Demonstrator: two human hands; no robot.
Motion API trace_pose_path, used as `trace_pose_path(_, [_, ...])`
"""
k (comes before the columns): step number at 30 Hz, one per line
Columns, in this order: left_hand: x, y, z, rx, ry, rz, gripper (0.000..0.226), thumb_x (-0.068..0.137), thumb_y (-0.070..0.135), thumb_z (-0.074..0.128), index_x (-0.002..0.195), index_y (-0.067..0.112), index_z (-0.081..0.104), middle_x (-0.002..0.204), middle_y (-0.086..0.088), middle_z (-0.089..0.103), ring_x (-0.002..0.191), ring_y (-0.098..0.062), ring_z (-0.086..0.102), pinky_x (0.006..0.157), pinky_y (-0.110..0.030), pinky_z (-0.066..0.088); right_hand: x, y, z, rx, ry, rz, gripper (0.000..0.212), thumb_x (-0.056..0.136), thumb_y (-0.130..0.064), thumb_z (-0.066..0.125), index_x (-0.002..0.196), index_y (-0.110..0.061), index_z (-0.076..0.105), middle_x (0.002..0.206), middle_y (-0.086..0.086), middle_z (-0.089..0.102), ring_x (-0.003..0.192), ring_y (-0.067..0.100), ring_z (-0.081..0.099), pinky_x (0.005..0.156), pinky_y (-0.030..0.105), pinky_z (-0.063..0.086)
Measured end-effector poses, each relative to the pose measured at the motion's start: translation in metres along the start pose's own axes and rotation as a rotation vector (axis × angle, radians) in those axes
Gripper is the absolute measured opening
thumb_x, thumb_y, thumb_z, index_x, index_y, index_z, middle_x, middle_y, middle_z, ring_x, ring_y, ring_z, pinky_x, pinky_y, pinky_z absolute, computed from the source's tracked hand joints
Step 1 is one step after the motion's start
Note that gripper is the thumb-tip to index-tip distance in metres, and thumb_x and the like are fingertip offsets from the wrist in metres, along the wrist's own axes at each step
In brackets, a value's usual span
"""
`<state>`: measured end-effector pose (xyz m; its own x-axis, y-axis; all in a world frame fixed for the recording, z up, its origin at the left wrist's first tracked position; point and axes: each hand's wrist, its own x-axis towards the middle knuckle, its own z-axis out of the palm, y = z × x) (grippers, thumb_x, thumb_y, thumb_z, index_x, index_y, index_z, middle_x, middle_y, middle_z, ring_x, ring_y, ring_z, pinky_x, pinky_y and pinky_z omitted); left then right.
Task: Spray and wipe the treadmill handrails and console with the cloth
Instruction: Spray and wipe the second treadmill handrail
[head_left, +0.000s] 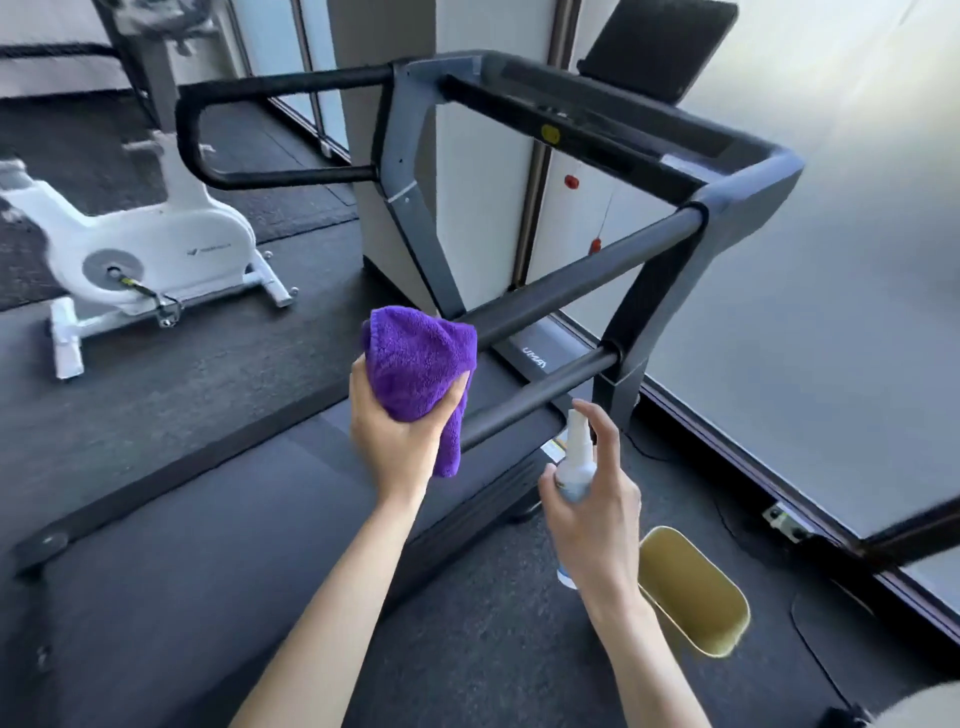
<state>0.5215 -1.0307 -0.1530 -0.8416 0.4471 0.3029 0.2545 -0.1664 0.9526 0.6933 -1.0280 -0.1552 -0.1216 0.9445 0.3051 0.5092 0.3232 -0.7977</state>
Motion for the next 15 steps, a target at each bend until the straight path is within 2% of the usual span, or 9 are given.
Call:
trace_pose_path(2, [-0.002,0.014,0.012,0.067,0.1,0.024,0.057,0.052,0.064,0.079,0.097,0.052,0.047,0.099,0.024,0.059,0.097,-0.001,0.058,0.08,-0.012,0.04,0.016,0.004,-0.012,0.007,-0.082,-0.07,0.067,0.083,-0.008,0.064,0.131,-0.046,0.037,0.067,-0.003,0.054,0.054,0.019,0.048,0.058,0.038,0.051])
trace_pose_path(5, [-0.012,0.02,0.017,0.126,0.156,0.017,0.063,0.053,0.064,0.077,0.103,0.039,0.048,0.105,0.013,0.059,0.101,-0.011,0.058,0.084,-0.021,0.043,0.038,0.003,-0.025,0.028,-0.179,-0.157,0.067,0.083,-0.006,0.063,0.133,-0.043,0.037,0.063,-0.008,0.05,0.055,0.021,0.048,0.058,0.04,0.05])
trace_pose_path(10, [-0.021,0.016,0.014,0.123,0.216,-0.094,0.063,0.05,0.062,0.079,0.102,0.036,0.055,0.107,0.006,0.065,0.099,-0.012,0.062,0.09,-0.035,0.05,0.058,0.007,-0.025,0.12,-0.26,-0.237,0.067,0.082,-0.006,0.063,0.131,-0.045,0.038,0.063,-0.011,0.05,0.051,0.015,0.046,0.051,0.034,0.045])
trace_pose_path(15, [-0.018,0.009,0.02,0.151,0.287,-0.111,0.078,0.048,0.066,0.08,0.111,0.024,0.059,0.107,0.006,0.067,0.1,-0.013,0.063,0.09,-0.038,0.051,0.072,0.014,-0.01,0.119,-0.351,-0.263,0.064,0.083,-0.008,0.061,0.131,-0.044,0.036,0.06,-0.011,0.046,0.052,0.013,0.045,0.057,0.028,0.036])
